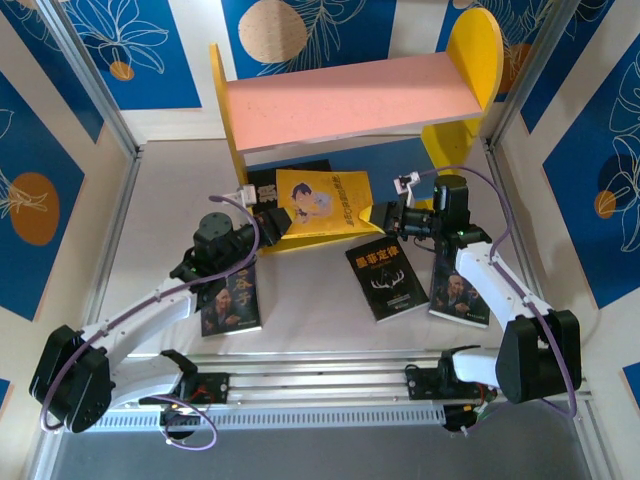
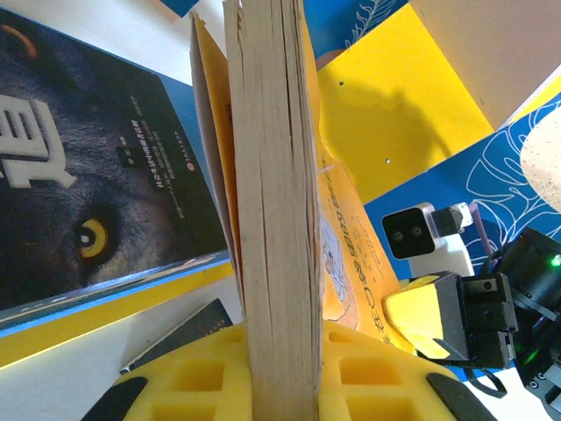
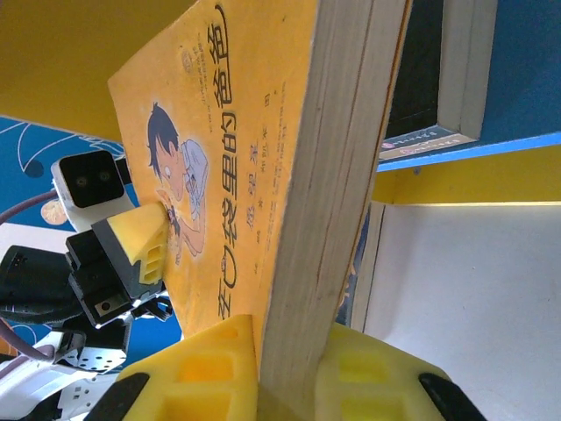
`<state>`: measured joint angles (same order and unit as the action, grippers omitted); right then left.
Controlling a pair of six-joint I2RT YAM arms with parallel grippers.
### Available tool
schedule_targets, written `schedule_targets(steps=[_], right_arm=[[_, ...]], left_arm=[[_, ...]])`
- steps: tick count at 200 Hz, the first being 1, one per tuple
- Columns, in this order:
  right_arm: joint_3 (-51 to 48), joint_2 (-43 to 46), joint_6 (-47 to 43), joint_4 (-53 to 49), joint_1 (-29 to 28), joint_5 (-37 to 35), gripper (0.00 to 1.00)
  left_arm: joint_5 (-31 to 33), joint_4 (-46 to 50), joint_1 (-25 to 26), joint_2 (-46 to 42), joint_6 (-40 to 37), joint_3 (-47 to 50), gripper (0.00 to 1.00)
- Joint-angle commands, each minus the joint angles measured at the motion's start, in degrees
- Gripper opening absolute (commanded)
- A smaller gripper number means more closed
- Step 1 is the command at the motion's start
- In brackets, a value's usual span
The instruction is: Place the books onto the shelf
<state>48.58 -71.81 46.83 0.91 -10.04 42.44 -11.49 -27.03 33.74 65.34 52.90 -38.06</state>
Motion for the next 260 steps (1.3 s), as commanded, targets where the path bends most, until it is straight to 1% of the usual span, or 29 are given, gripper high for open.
schedule_targets(steps=[1, 20, 36, 87, 131, 178, 216, 237, 260], right_arm=[[1.23, 0.14, -2.03, 0.23, -0.69, 2.36, 0.00], [2.99, 0.27, -5.39, -3.08, -0.39, 1.12, 0.00], [3.57, 0.39, -7.04, -3.66, 0.22, 0.77, 0.00], [6.23, -0.49, -10.41, -5.17, 2.23, 0.67, 0.00], [8.48, -2.12, -11.70, -5.33, 2.99, 1.07, 0.00], [11.46, -4.53, -13.43, -5.85, 2.16, 1.80, 0.00], [14.42, -7.44, -15.60, -7.18, 0.63, 1.60, 0.00], [16.11, -9.49, -16.78, -7.23, -0.37, 0.78, 0.00], [18.52, -11.95, -17.97, -7.27, -1.84, -0.01, 0.00]], left_arm=[[-0.66, -5.69, 0.73, -0.33, -0.05, -0.71, 0.12], [0.21, -5.22, 0.73, -1.19, -0.39, -0.13, 0.25], [1.59, -4.78, 0.74, -2.24, -0.61, 1.19, 0.33], [4.90, 5.10, 0.76, -6.78, -3.60, 2.19, 0.46], [9.28, 14.93, 0.93, -12.26, -5.80, 2.88, 0.48], [14.05, 29.10, 1.00, -17.35, -7.67, 0.27, 0.48], [20.98, 40.04, 0.91, -19.53, -8.61, -3.05, 0.48], [23.35, 43.02, 0.97, -19.34, -9.43, -4.39, 0.47], [23.46, 43.09, 0.89, -18.55, -9.84, -4.82, 0.47]])
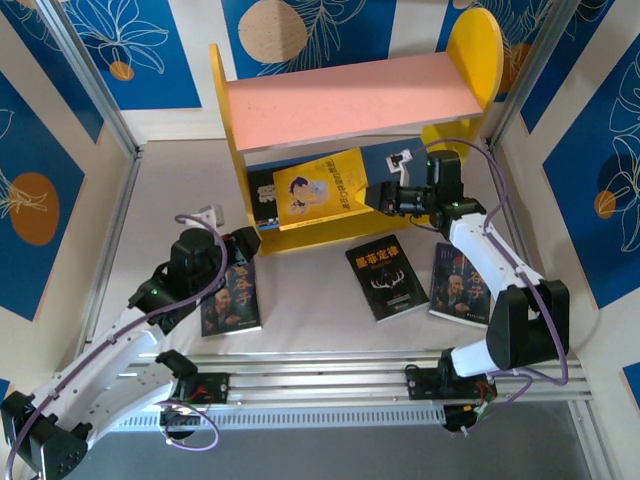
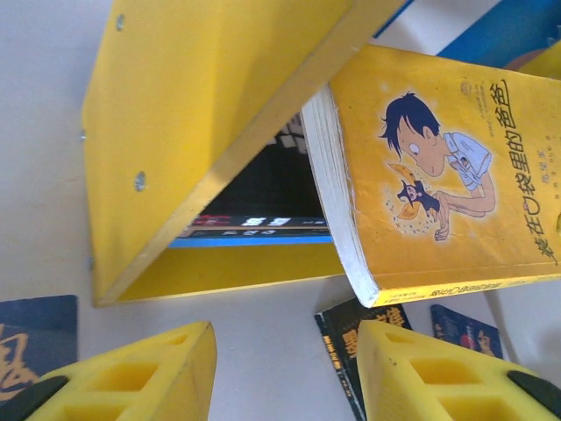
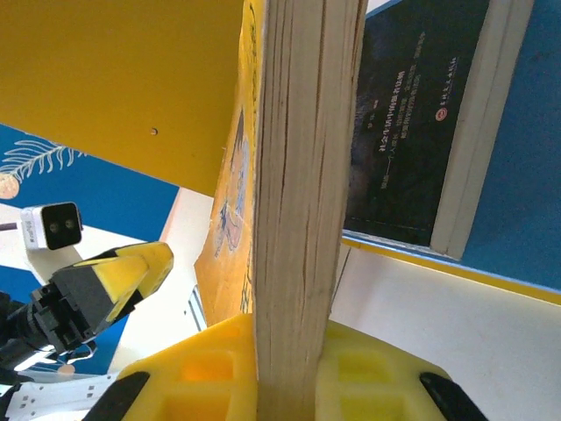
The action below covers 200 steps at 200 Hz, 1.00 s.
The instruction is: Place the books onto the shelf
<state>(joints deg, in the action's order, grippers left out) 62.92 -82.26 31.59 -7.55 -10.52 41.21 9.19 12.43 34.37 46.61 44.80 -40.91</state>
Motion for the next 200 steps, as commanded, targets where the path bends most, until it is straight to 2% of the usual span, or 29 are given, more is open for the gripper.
schedule_targets(steps=[1, 95, 200], right_arm=[[4.30, -1.63, -2.75, 1.21, -1.40, 1.18, 0.00], [15.10, -11.61, -5.39, -0.71, -4.55, -0.65, 0.00], [19.24, -17.19, -5.60, -0.88, -6.63, -1.50, 0.00]], left_arm=[[2.73, 3.51, 0.21, 0.21, -1.73, -1.94, 0.47], [3.54, 3.68, 0.26, 0.30, -3.51, -3.43, 0.47], [5.21, 5.07, 0.10, -0.73, -4.94, -3.73, 0.47]])
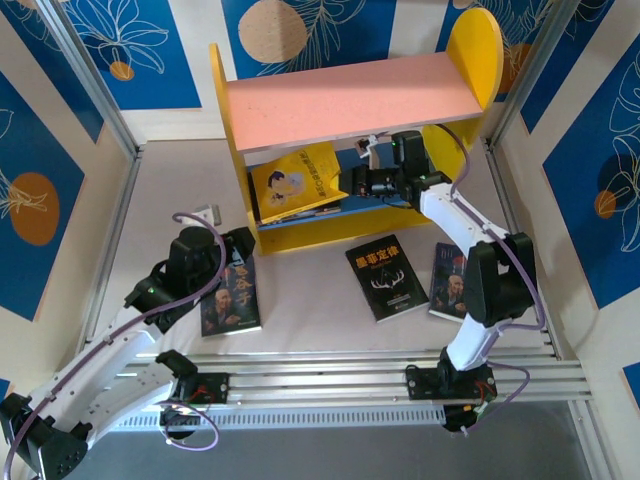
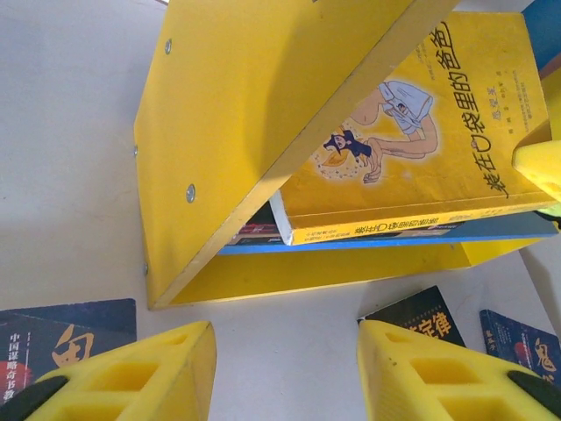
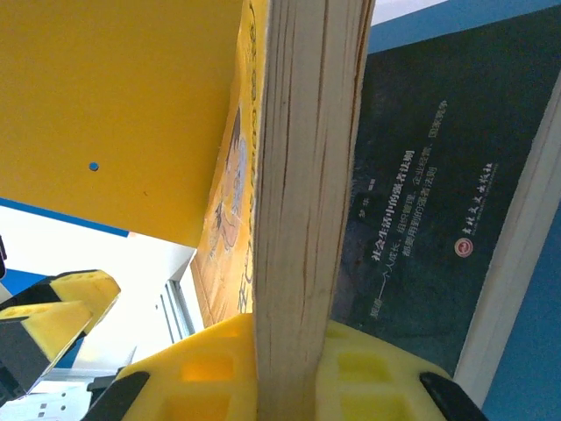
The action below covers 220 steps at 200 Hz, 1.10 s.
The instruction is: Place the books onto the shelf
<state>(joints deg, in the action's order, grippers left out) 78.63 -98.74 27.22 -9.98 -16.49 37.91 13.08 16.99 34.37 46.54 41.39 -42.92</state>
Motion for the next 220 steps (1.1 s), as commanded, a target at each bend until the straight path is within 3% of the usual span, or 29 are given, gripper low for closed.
schedule_targets(steps=[1, 220], right_arm=[[3.54, -0.73, -1.22, 1.50, -0.66, 1.81, 0.00], [5.79, -4.01, -2.18, -0.57, -3.77, 1.12, 0.00]], left_arm=[[1.33, 0.50, 0.09, -0.67, -1.50, -1.73, 0.47], [2.01, 0.76, -0.35, -0.72, -1.65, -1.29, 0.47]])
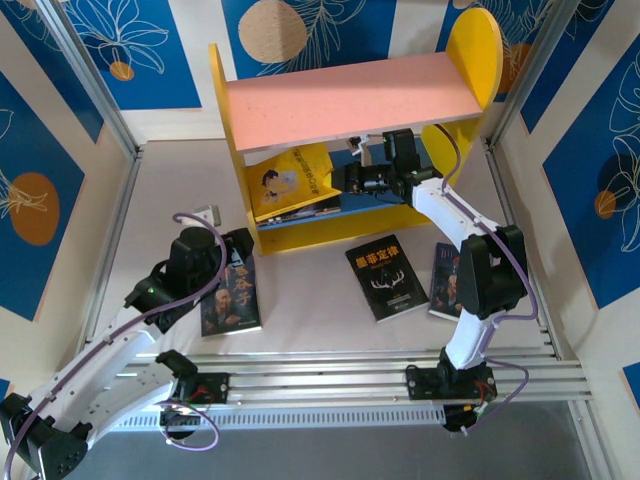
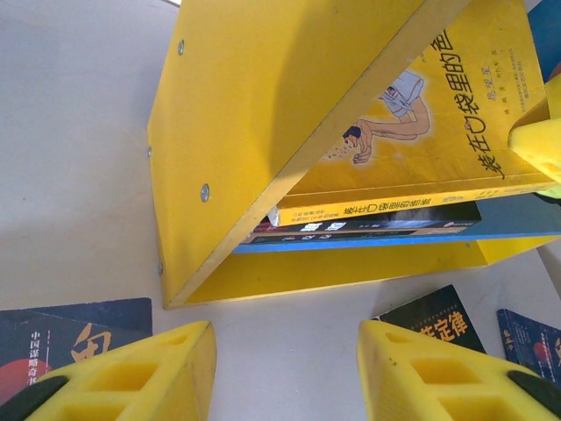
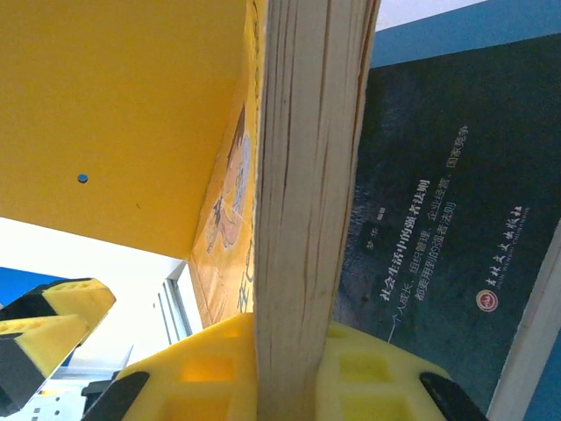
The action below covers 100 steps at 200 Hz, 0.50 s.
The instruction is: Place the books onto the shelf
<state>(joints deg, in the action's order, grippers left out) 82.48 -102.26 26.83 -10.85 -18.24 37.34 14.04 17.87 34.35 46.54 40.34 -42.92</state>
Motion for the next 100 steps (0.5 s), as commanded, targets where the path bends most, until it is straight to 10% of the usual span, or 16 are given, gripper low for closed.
schedule_targets(steps=[1, 100], right_arm=[[1.88, -0.49, -1.83, 0.30, -2.00, 1.64, 0.00], [0.84, 0.97, -2.13, -1.62, -3.24, -3.40, 0.11]], left_arm=[[1.06, -0.11, -0.33, -0.74, -0.60, -1.25, 0.47], [1.77, 0.48, -0.56, -2.55, -0.23, -0.50, 0.47]])
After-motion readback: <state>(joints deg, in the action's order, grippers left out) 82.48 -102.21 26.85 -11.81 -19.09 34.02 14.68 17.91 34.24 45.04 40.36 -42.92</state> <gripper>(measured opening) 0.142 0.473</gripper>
